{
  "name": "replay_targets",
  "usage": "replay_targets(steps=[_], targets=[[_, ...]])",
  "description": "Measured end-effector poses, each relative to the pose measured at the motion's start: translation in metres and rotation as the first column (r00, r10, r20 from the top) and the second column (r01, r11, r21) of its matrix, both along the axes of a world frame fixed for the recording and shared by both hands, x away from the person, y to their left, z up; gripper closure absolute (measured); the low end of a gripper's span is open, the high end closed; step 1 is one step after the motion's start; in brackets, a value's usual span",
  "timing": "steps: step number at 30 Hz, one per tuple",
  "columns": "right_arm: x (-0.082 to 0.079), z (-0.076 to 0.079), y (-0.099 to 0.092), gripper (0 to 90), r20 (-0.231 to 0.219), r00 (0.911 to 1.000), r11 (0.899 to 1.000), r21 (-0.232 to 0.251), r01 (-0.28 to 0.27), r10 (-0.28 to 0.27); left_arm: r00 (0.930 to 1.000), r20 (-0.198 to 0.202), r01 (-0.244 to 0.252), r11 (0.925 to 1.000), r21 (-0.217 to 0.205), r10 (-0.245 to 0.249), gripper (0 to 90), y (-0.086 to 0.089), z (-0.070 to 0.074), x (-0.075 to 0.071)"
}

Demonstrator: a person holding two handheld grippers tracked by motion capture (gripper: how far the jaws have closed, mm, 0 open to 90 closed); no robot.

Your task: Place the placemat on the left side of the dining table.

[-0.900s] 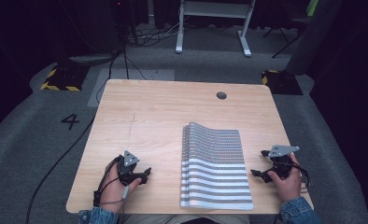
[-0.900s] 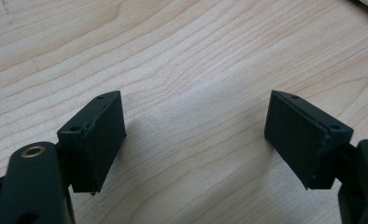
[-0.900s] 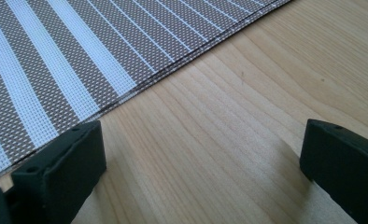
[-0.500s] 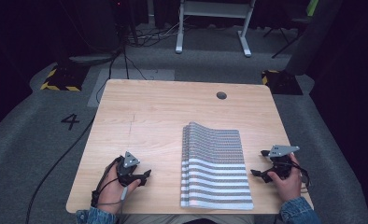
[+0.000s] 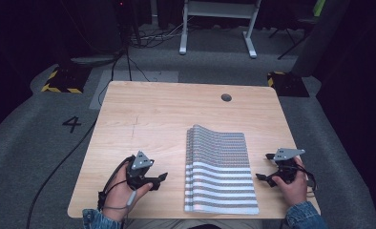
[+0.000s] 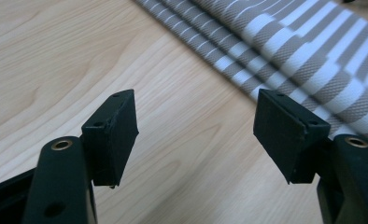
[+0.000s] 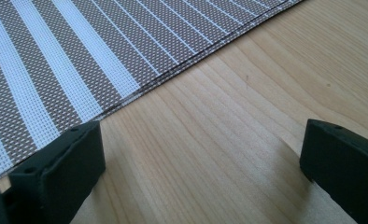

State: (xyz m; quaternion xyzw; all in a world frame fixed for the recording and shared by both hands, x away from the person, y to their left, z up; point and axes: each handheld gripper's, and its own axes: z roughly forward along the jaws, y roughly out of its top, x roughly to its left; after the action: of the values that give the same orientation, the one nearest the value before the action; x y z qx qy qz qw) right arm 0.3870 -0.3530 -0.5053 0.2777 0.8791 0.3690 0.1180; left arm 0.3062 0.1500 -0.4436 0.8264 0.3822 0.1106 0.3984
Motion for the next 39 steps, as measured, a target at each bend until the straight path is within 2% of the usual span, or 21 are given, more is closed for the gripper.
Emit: replay_targets(steps=[2, 5, 8, 11, 15, 19, 25, 29, 30, 32, 35, 37, 39], targets=[[0.0, 0.0, 0.0, 0.1, -0.004, 1.0, 1.0, 0.001, -0.001, 0.001, 0.9995, 0.001, 0.033, 0.9991, -0.028, -0.033, 31.2, -0.01, 0.006, 0.001], [0.0, 0.0, 0.0, 0.2, -0.005, 1.0, 1.0, 0.001, 0.0, 0.0, 0.999, 0.001, 0.045, 0.9983, -0.037, -0.045, 31.4, -0.022, 0.008, 0.005], [0.001, 0.0, 0.001, 0.1, 0.004, 0.9999, 1.0, 0.001, -0.014, 0.014, 0.9975, -0.006, 0.07, 0.9965, -0.046, -0.071, 31.5, -0.039, 0.004, 0.011], [0.002, 0.0, 0.009, 0.1, 0.005, 0.9973, 0.997, 0.001, -0.073, 0.073, 0.9949, -0.02, 0.097, 0.994, -0.05, -0.099, 31.6, -0.055, -0.001, 0.017], [0.002, 0.0, 0.013, 0.1, -0.003, 0.9969, 0.997, -0.001, -0.078, 0.078, 0.9932, -0.027, 0.112, 0.9917, -0.063, -0.114, 31.8, -0.069, -0.006, 0.025], [0.002, 0.0, 0.013, 0.1, -0.003, 0.9971, 0.997, 0.0, -0.076, 0.076, 0.9934, -0.032, 0.107, 0.9909, -0.082, -0.11, 31.8, -0.076, -0.01, 0.031], [0.002, 0.0, 0.013, 0.1, -0.002, 0.9972, 0.997, -0.001, -0.074, 0.074, 0.9884, -0.075, 0.124, 0.9876, -0.096, -0.132, 31.4, -0.09, -0.028, 0.042], [0.002, 0.0, 0.013, 0.1, -0.003, 0.9972, 0.997, -0.001, -0.075, 0.075, 0.9843, -0.064, 0.157, 0.9818, -0.106, -0.164, 27.9, -0.096, -0.033, 0.044], [0.002, 0.0, 0.013, 0.1, -0.003, 0.9972, 0.997, -0.002, -0.074, 0.074, 0.9814, -0.061, 0.176, 0.9801, -0.092, -0.182, 25.8, -0.101, -0.035, 0.044], [0.002, 0.0, 0.013, 0.1, -0.003, 0.9973, 0.997, -0.002, -0.074, 0.074, 0.9805, -0.063, 0.181, 0.9797, -0.087, -0.186, 25.8, -0.103, -0.036, 0.045], [0.002, 0.0, 0.013, 0.1, -0.003, 0.9973, 0.997, -0.002, -0.073, 0.073, 0.9755, -0.093, 0.189, 0.9759, -0.109, -0.199, 23.7, -0.103, -0.044, 0.049], [0.002, 0.0, 0.013, 0.1, -0.003, 0.9973, 0.997, -0.002, -0.073, 0.073, 0.9774, -0.097, 0.174, 0.9751, -0.138, -0.188, 23.9, -0.101, -0.047, 0.049], [0.002, 0.0, 0.013, 0.2, -0.003, 0.9973, 0.997, -0.002, -0.073, 0.073, 0.9776, -0.096, 0.173, 0.9749, -0.14, -0.187, 24.4, -0.101, -0.047, 0.049]])
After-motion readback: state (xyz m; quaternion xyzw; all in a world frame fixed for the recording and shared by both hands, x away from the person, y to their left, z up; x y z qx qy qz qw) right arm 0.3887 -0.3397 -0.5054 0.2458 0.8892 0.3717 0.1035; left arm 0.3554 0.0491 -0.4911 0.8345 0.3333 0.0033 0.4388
